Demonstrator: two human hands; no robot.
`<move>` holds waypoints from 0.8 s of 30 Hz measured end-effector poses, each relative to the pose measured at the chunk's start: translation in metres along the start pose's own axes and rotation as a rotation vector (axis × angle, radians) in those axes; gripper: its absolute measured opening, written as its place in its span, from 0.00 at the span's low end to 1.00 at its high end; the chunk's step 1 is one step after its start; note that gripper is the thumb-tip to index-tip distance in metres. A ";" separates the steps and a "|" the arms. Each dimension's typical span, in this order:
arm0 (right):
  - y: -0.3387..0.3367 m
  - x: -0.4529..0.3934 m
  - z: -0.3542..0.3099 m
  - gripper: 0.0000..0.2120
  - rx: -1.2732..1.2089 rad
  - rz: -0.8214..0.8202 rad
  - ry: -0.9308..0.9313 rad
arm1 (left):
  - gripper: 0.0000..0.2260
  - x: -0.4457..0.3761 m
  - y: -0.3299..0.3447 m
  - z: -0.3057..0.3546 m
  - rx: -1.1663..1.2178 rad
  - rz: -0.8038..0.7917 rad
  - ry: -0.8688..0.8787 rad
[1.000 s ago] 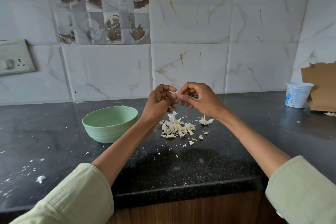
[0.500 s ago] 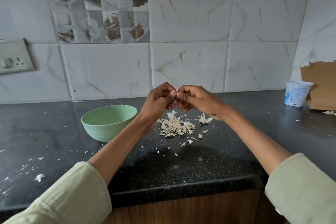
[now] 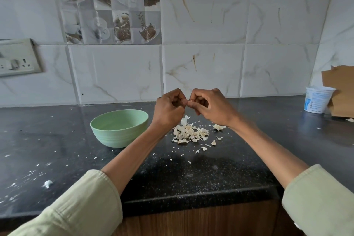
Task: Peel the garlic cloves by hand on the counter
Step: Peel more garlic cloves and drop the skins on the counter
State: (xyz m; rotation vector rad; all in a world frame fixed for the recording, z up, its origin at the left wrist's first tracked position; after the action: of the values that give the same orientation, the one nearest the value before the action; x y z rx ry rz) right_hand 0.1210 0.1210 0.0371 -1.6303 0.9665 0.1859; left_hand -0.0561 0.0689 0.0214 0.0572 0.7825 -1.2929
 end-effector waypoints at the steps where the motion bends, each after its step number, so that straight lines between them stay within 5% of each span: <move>1: 0.000 0.000 0.001 0.10 0.003 -0.004 0.005 | 0.09 0.000 -0.001 -0.001 0.015 -0.022 -0.001; 8: -0.002 0.000 0.012 0.08 -0.303 -0.166 0.188 | 0.09 -0.001 0.002 -0.004 0.205 -0.150 -0.075; 14: 0.007 0.003 0.016 0.11 -0.164 -0.268 0.285 | 0.20 0.000 0.013 -0.018 -0.325 -0.119 -0.060; 24: 0.006 0.004 0.005 0.09 -0.068 -0.223 0.187 | 0.15 0.002 0.010 -0.012 0.114 -0.216 -0.091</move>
State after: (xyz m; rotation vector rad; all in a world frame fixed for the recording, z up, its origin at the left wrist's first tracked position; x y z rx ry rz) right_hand 0.1212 0.1235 0.0285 -1.8283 0.9176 -0.0880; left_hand -0.0526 0.0758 0.0076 0.0051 0.6497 -1.5339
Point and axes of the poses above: each hand's wrist, its own x-axis away from the middle knuckle, its own y-axis out of the palm, z = x × y, the point moved 1 cm from there along -x, towards the middle knuckle, and after that the axes turned 5 degrees about -z, right-handed, at the moved point
